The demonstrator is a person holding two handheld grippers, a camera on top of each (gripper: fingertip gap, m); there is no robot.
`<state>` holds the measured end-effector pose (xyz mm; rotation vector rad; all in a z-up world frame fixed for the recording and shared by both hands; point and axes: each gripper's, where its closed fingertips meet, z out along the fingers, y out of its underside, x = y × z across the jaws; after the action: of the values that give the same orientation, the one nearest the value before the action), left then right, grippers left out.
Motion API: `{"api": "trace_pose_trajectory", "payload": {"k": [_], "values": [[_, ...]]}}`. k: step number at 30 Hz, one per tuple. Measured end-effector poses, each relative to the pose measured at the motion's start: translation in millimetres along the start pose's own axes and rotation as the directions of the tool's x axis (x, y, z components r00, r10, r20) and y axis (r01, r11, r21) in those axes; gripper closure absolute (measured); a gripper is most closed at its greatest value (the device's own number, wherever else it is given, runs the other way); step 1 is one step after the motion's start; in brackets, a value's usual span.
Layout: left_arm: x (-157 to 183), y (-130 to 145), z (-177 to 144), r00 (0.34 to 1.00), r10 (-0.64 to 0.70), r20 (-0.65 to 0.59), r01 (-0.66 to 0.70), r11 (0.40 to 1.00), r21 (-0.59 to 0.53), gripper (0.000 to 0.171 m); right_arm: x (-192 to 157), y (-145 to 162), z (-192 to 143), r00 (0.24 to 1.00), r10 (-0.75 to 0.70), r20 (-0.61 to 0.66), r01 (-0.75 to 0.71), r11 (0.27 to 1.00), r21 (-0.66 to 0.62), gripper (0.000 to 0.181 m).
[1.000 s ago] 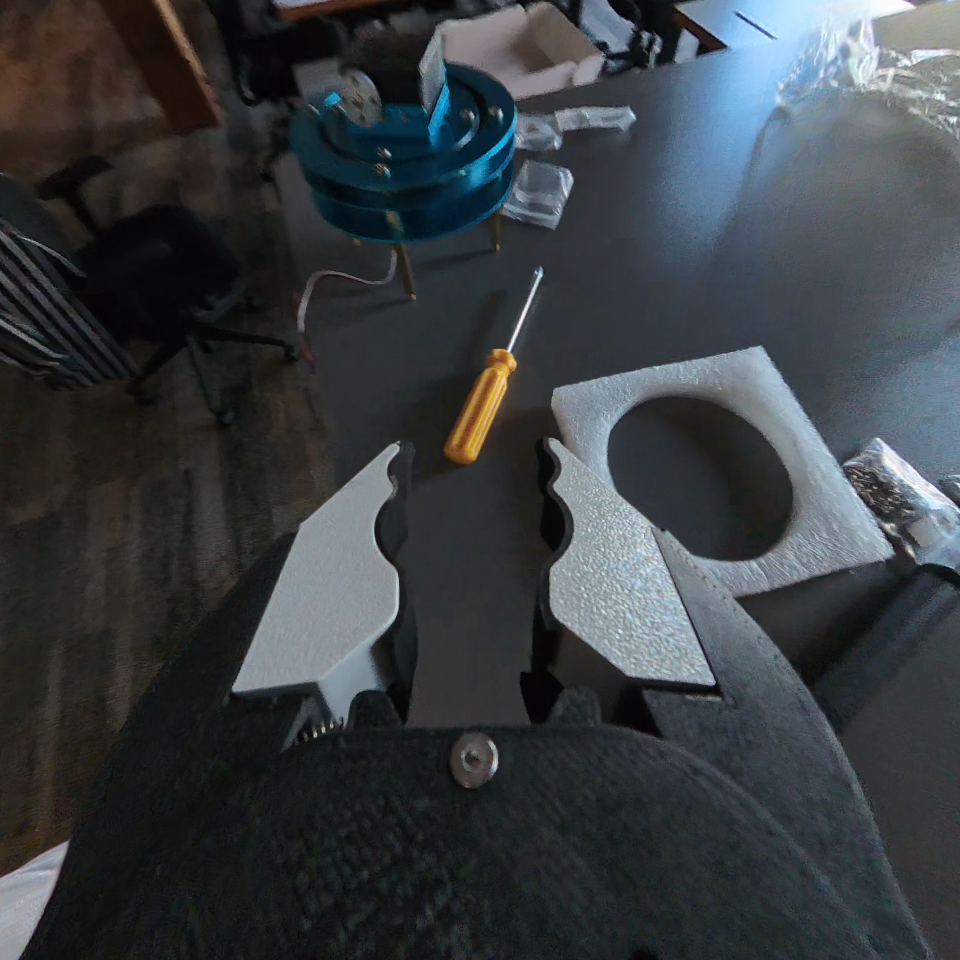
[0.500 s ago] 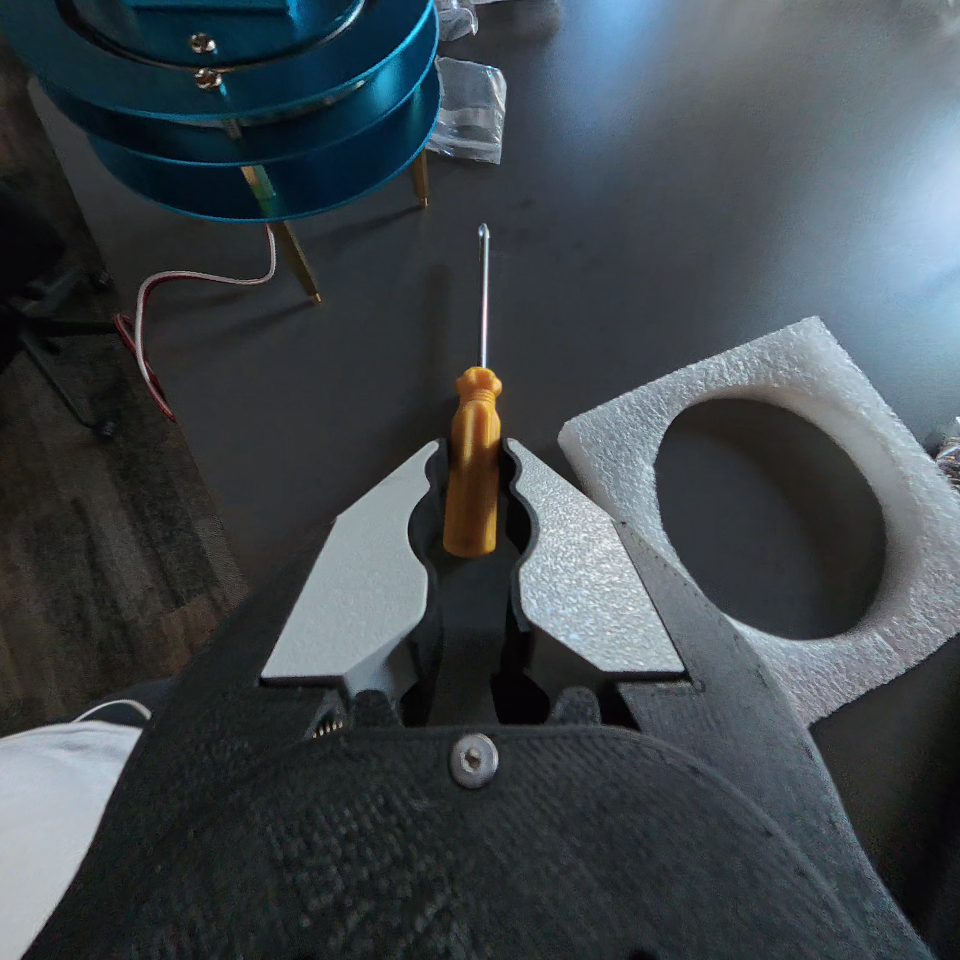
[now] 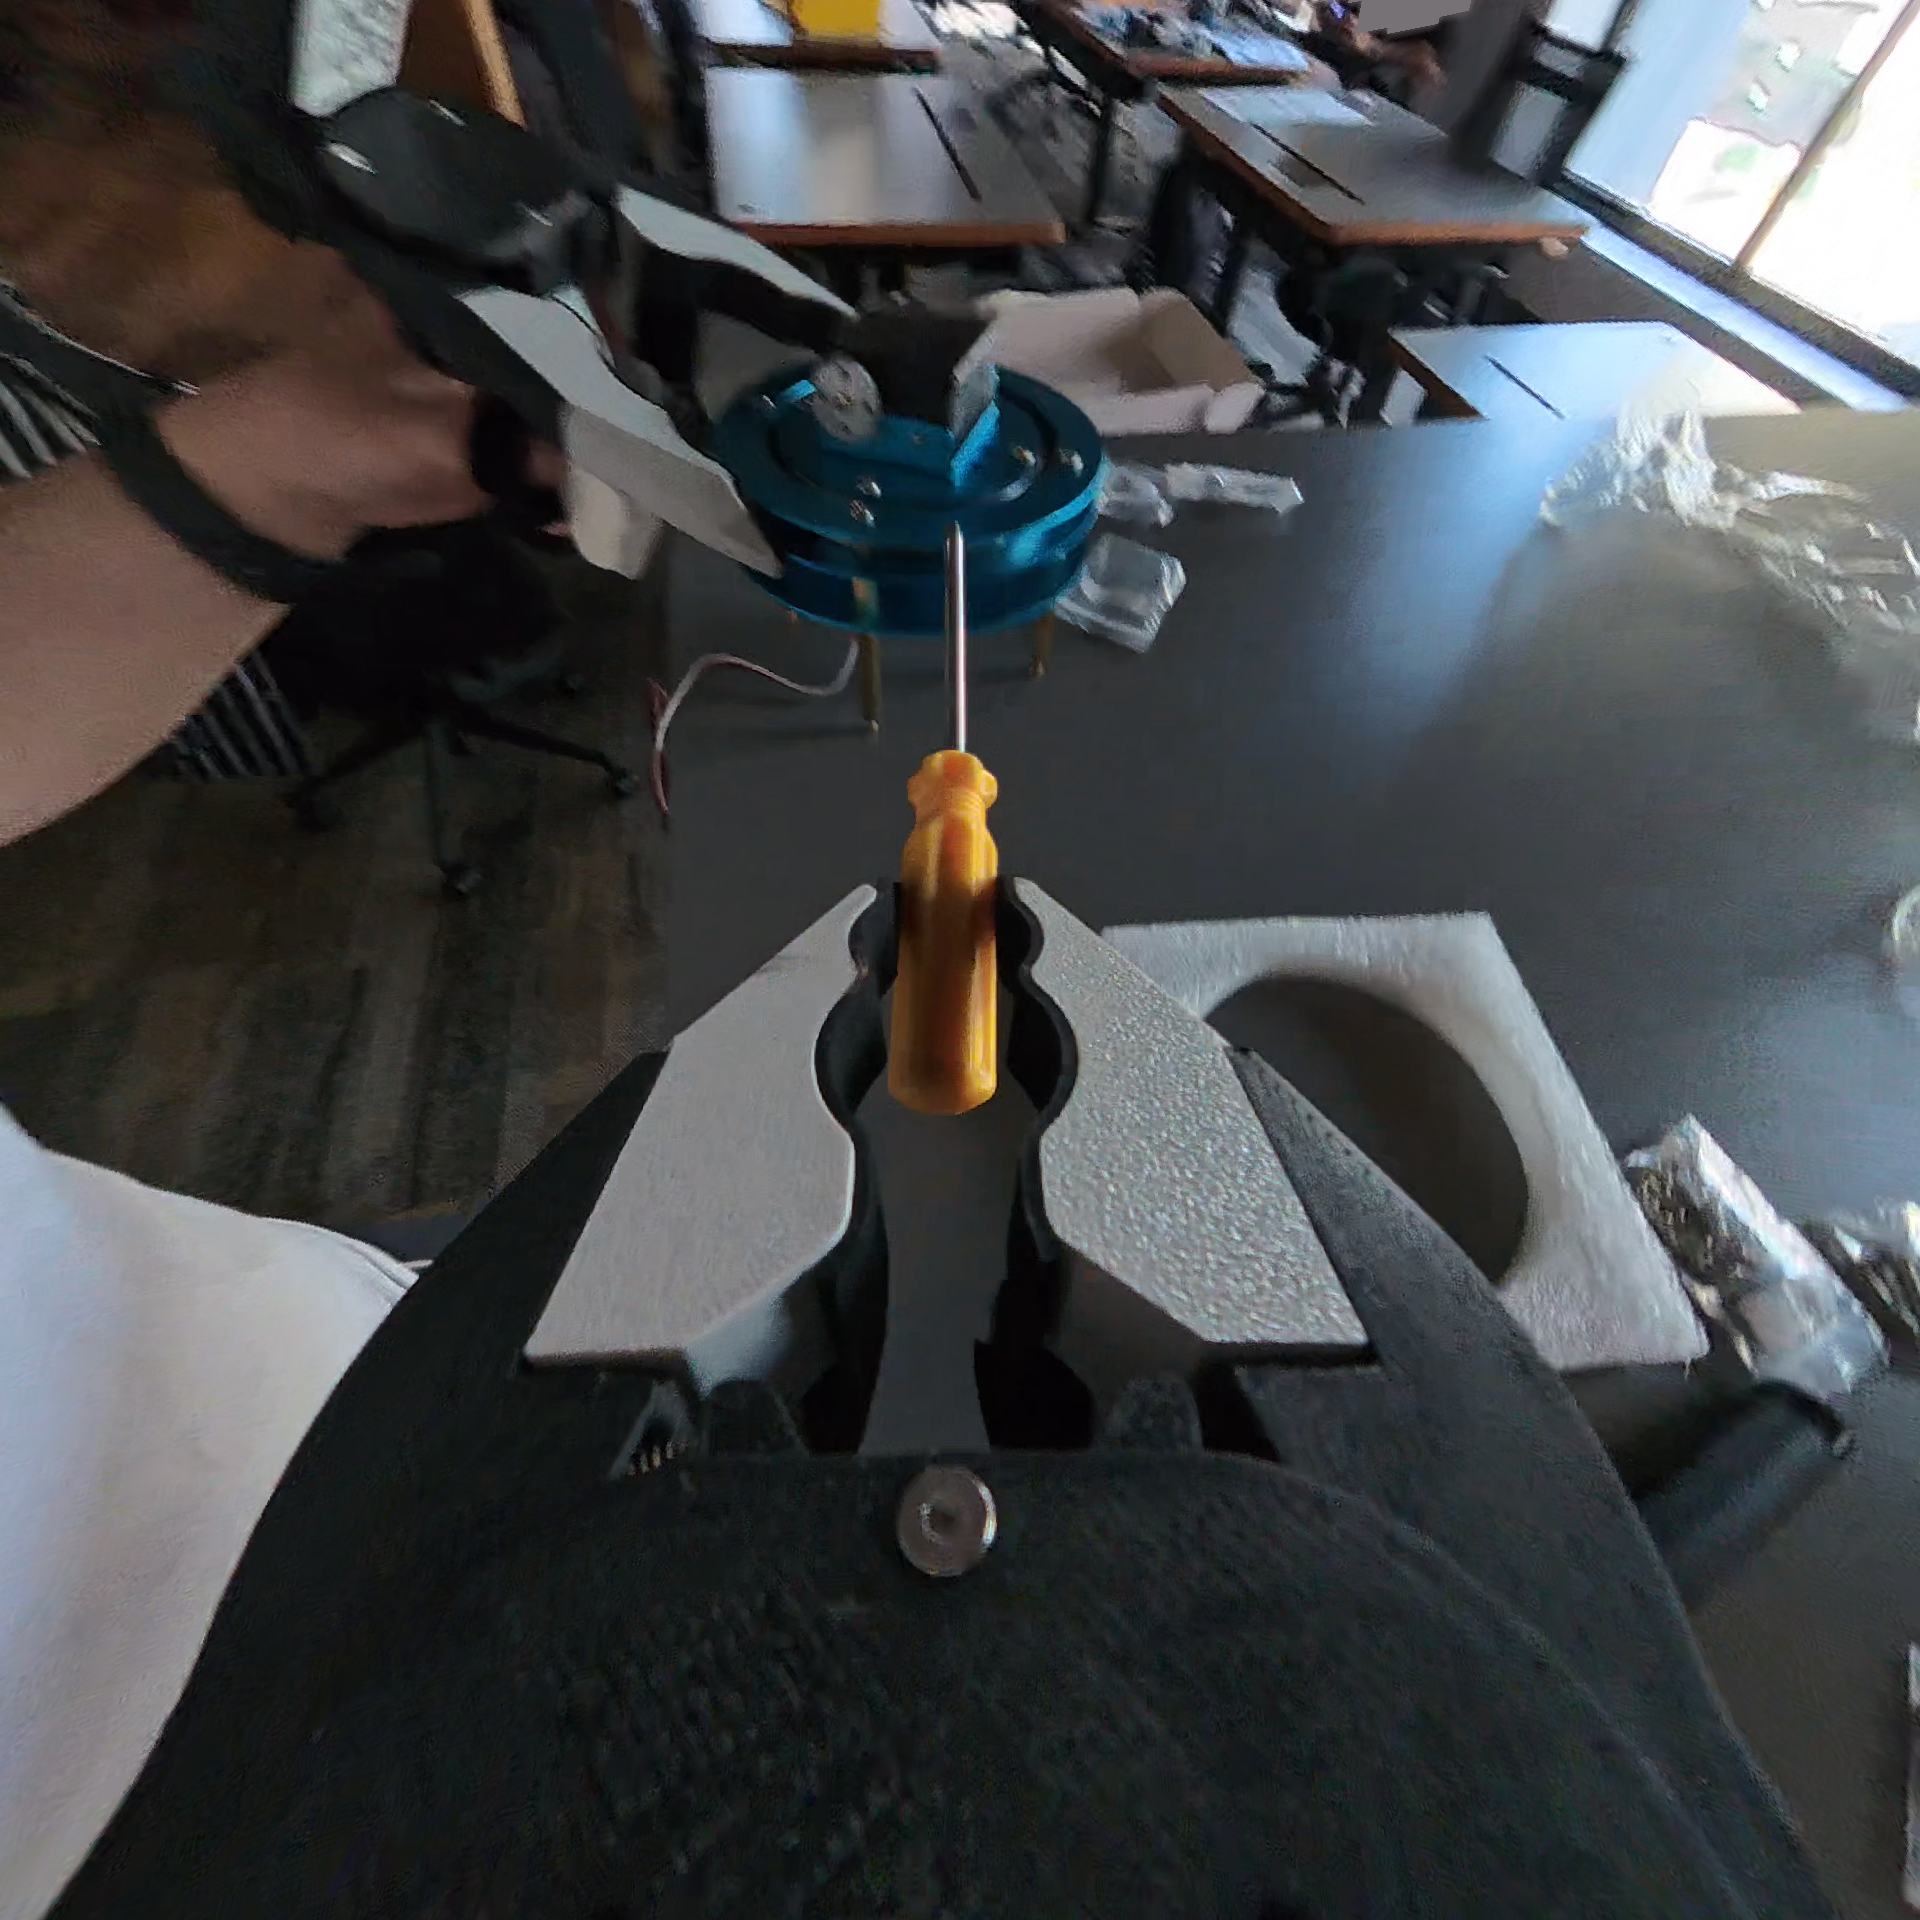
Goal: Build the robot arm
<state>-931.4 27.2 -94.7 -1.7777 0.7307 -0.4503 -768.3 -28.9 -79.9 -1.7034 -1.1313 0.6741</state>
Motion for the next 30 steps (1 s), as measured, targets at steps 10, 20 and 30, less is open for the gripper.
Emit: {"api": "trace_pose_trajectory", "payload": {"k": [10, 20, 30], "values": [[-2, -4, -1, 0.987, -0.163, 0.003, 0.163, 0.983, 0.081, 0.048, -18, -22, 30, 0.999, 0.053, 0.008, -0.053, 0.998, 0.029, 0.164], [39, -35, -37, 0.883, -0.469, -0.007, 0.46, 0.863, 0.21, 0.112, -20, -14, 51, 0.996, 0.083, 0.025, -0.084, 0.995, 0.046, 0.164], [23, -30, -39, 0.935, -0.323, 0.145, 0.285, 0.93, 0.232, 0.118, -19, -12, 52, 0.995, 0.099, -0.007, -0.099, 0.994, 0.053, 0.164]]}}
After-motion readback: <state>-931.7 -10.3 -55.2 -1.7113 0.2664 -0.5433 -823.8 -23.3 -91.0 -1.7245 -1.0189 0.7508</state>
